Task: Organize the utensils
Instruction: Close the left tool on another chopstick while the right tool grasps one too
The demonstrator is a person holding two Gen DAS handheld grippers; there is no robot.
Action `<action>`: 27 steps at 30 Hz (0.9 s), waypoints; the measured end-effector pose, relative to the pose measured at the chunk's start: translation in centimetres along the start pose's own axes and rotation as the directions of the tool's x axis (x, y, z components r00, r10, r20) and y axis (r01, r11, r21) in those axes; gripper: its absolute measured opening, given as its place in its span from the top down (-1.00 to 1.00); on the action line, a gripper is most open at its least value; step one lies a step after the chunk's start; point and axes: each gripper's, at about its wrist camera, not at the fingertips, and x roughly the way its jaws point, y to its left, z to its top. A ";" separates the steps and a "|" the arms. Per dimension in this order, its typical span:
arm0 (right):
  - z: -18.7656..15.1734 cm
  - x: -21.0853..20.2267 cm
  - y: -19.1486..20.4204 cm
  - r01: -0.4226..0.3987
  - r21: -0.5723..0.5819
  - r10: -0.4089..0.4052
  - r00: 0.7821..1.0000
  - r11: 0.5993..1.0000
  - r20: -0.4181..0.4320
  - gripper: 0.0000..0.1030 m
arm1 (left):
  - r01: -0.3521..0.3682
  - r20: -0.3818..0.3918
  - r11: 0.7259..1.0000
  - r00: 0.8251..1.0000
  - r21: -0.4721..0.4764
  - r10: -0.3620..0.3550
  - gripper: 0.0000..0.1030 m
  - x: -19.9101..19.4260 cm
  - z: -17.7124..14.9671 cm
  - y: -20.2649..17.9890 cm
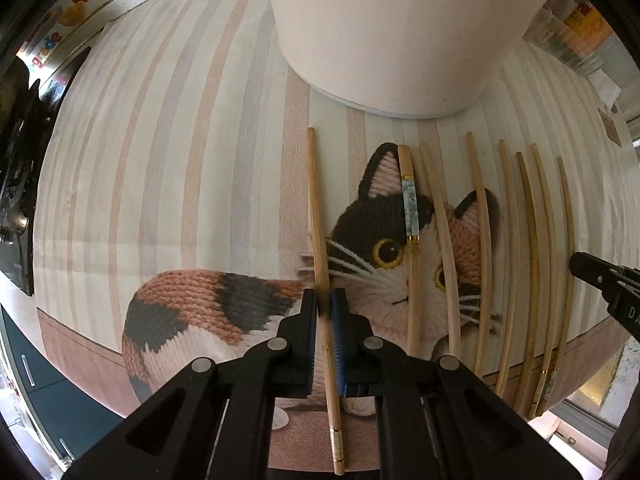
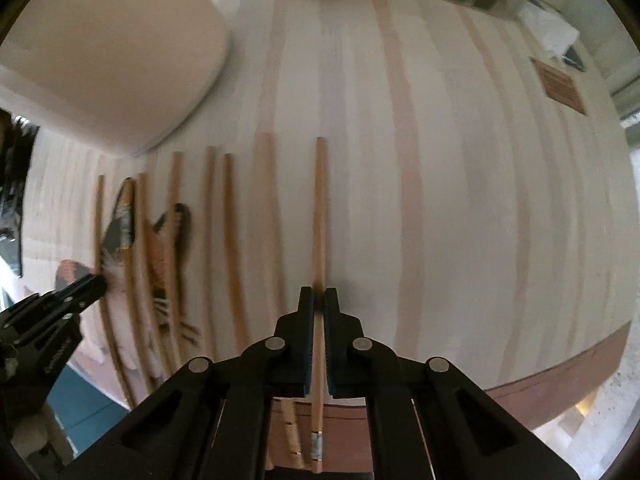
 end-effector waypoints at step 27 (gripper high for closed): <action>-1.2 0.8 -0.6 0.070 -0.003 -0.070 0.994 0.998 -0.080 0.85 | 0.023 -0.035 0.997 0.999 -0.072 -0.025 0.89 -0.2 0.4 4.0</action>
